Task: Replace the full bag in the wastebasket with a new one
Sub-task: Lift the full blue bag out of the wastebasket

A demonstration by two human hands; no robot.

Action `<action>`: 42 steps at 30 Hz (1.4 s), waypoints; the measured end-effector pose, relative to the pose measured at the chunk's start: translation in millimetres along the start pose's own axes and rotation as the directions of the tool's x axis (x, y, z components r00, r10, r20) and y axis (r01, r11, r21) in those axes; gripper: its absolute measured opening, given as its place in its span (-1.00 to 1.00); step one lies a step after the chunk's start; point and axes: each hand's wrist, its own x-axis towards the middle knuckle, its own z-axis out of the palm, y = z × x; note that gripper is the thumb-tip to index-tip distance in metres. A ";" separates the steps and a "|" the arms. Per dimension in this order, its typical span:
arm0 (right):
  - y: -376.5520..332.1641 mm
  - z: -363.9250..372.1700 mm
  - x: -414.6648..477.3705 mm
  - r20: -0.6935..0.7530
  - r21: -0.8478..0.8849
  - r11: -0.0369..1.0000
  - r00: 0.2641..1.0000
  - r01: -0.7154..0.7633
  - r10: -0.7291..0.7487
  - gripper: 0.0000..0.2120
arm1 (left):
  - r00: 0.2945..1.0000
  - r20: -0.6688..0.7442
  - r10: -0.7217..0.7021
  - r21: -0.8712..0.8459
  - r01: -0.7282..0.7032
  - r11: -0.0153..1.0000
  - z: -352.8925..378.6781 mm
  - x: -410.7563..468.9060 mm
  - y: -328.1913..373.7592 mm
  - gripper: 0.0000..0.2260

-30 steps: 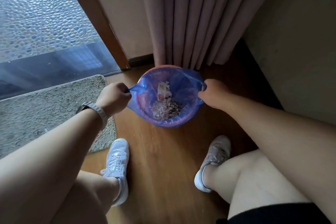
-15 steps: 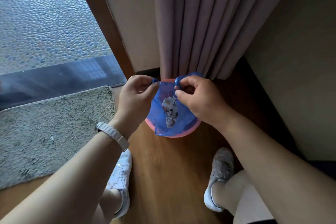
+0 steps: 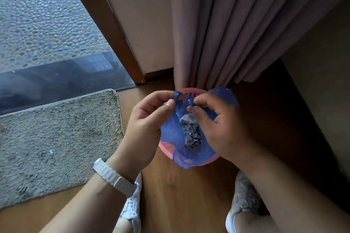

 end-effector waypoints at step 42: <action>-16.3 -2.3 -32.9 0.000 0.167 0.958 0.972 -0.231 0.235 -0.86 | 0.985 -0.169 0.031 0.302 0.022 0.953 25.6 -33.3 -6.8 -0.84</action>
